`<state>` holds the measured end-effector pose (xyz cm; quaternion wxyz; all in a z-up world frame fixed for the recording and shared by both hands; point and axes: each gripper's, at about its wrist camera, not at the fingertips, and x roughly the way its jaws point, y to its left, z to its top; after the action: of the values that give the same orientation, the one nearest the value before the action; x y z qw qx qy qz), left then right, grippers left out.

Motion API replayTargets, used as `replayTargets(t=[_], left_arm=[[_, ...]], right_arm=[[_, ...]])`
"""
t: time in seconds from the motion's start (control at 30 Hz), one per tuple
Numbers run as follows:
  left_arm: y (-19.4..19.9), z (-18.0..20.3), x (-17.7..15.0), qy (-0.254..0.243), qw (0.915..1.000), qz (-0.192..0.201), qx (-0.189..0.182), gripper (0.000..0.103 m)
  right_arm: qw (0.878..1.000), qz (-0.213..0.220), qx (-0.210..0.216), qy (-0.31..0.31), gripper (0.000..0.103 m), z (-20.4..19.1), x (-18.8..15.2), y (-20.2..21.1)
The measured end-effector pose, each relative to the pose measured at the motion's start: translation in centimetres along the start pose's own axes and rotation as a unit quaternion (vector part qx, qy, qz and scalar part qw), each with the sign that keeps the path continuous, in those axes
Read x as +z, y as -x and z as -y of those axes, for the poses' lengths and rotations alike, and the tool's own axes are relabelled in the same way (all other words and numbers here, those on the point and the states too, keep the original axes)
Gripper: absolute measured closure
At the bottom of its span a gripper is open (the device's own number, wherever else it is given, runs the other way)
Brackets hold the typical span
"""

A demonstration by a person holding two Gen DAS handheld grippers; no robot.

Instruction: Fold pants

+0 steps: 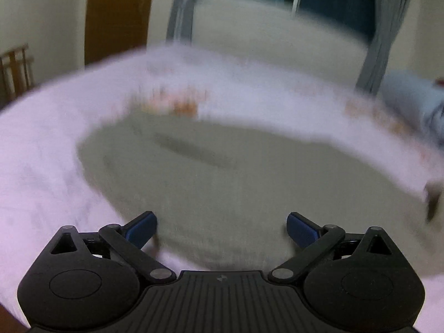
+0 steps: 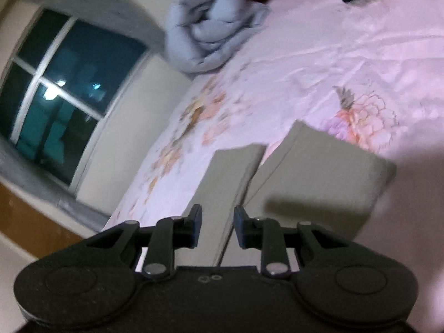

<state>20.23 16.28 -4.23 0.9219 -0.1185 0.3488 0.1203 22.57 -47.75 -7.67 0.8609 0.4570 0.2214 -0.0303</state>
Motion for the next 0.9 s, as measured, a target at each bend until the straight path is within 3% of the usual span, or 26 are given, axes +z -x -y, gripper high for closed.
replayTargets(t=[0.03,0.1,0.23,0.3,0.37,0.43,0.53,0.6,0.7,0.9], left_arm=[[-1.0,-0.3,-0.5,0.014,0.9997,-0.020,0.000,0.000],[-1.6,-1.0,-1.5,0.041,0.9991,-0.003,-0.012,0.000],[-1.2,-0.5,-2.5,0.033,0.9990,0.028,0.005,0.000],[0.1,0.0,-2.4,0.039,0.9952,0.076,0.047,0.000],[0.8,0.1,-2.0,0.039,0.9917,0.107,0.060,0.000],[0.1,-0.4,-1.5,0.060,0.9913,0.091,0.074,0.000],[-2.6,-0.9,-1.6,0.075,0.9932,0.029,0.083,0.000],[-3.1,-1.0,-1.6,0.080,0.9934,0.022,0.079,0.000],[-3.5,-0.8,-1.3,0.071,0.9945,0.007,0.076,0.000],[-3.7,-1.2,-0.7,0.068,0.9957,-0.016,0.061,0.000]], right_arm=[[1.000,-0.004,-0.007,-0.001,0.087,0.4,0.7,-1.3],[1.000,-0.012,-0.012,-0.001,0.087,1.3,1.8,-2.9],[1.000,-0.021,-0.021,0.000,0.087,1.8,3.5,-7.2],[0.999,-0.031,-0.025,0.001,0.087,2.0,4.4,-8.8],[0.999,-0.044,-0.032,-0.002,0.087,2.4,4.8,-9.8],[0.998,-0.051,-0.029,-0.001,0.087,2.5,5.0,-10.7],[0.998,-0.058,-0.027,-0.001,0.089,2.5,5.0,-11.7],[0.997,-0.064,-0.034,0.007,0.102,2.1,5.0,-12.0],[0.997,-0.062,-0.032,0.044,0.103,0.2,5.2,-11.5],[0.995,-0.019,0.046,0.092,0.103,-7.6,8.8,-7.4]])
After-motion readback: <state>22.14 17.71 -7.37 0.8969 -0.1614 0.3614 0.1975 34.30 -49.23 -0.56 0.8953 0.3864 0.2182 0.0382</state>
